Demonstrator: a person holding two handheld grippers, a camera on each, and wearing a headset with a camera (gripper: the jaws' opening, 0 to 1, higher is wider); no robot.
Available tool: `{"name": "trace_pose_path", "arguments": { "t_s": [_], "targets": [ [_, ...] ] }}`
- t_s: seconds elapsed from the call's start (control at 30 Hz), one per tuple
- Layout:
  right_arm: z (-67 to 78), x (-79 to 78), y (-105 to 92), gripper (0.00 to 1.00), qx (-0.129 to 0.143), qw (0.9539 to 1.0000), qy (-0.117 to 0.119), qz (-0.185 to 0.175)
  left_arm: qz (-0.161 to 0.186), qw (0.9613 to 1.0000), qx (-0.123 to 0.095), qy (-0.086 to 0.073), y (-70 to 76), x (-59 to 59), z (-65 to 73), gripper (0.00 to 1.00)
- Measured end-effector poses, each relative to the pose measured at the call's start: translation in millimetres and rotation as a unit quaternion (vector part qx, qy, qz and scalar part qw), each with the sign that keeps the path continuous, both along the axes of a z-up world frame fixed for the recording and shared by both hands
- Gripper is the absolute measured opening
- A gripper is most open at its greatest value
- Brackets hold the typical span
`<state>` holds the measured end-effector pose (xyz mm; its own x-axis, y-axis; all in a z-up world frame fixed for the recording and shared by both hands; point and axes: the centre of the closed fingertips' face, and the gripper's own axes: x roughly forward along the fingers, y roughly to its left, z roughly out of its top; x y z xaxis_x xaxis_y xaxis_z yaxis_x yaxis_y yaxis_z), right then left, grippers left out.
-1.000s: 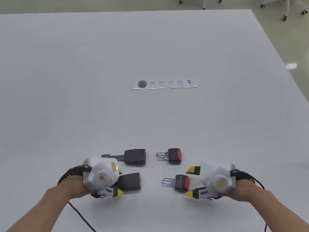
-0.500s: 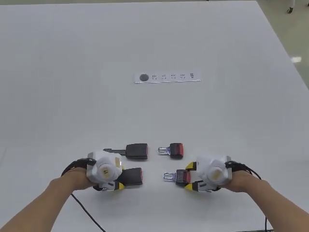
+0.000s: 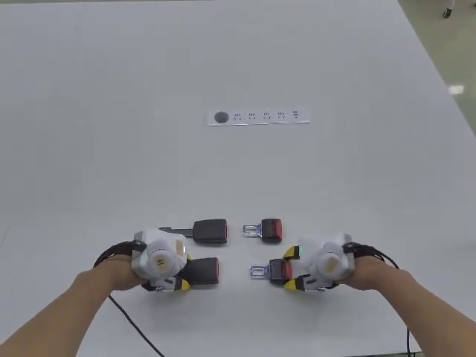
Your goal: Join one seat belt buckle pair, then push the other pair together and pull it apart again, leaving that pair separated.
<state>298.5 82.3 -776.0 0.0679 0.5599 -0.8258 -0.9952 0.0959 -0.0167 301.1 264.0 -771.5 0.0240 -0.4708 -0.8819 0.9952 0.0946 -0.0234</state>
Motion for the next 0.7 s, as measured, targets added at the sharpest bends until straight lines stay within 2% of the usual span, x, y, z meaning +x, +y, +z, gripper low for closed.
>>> {"name": "trace_pose_path", "arguments": {
  "t_s": [0.37, 0.7],
  "targets": [
    [-0.4, 0.4, 4.5, 0.3, -0.007, 0.9999, -0.002, 0.014, -0.004, 1.0, 0.004, 0.003, 2.7, 1.6, -4.4, 0.31],
    [1.8, 2.3, 12.9, 0.3, -0.006, 0.9999, -0.001, 0.016, 0.0, 1.0, 0.006, 0.005, 1.5, 0.2, -0.8, 0.31]
  ]
}}
